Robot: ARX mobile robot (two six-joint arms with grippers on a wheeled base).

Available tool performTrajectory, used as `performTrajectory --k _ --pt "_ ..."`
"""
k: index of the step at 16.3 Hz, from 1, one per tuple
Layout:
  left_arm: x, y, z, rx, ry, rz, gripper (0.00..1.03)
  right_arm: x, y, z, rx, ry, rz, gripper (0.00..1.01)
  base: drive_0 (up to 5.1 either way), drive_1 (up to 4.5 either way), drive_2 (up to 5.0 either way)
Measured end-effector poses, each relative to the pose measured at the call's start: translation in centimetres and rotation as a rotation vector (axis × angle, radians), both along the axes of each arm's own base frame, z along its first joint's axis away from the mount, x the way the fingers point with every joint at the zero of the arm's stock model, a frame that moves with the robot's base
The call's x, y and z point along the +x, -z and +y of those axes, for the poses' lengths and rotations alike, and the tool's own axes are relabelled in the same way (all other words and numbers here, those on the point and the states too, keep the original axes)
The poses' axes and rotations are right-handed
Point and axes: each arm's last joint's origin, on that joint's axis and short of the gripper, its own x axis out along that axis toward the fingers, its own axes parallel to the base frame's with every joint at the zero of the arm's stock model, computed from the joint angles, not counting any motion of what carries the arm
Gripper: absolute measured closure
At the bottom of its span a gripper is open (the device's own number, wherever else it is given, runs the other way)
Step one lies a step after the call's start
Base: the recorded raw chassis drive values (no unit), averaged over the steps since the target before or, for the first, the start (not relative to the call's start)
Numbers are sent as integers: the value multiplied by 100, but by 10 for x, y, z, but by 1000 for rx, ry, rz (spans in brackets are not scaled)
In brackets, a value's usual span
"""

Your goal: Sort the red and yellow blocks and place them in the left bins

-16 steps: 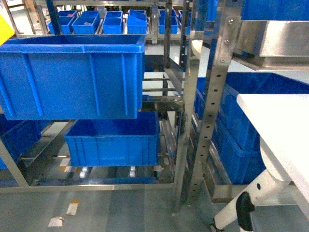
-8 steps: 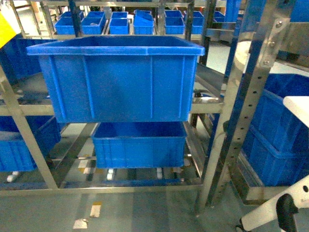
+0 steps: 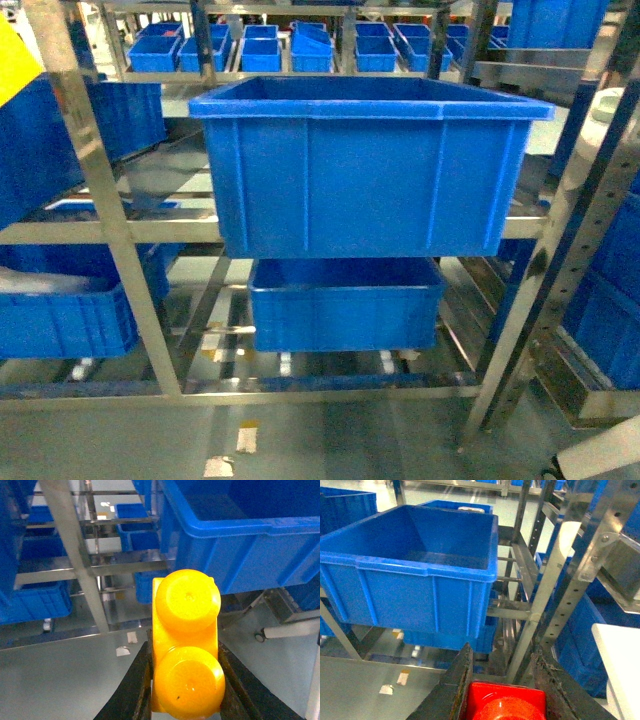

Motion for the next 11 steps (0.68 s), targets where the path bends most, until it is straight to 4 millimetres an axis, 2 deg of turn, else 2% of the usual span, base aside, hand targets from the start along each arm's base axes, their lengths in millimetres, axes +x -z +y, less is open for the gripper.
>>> performTrajectory --k 11 --pt "0 0 1 1 -5 0 77 0 0 0 0 -1 0 72 -500 245 245"
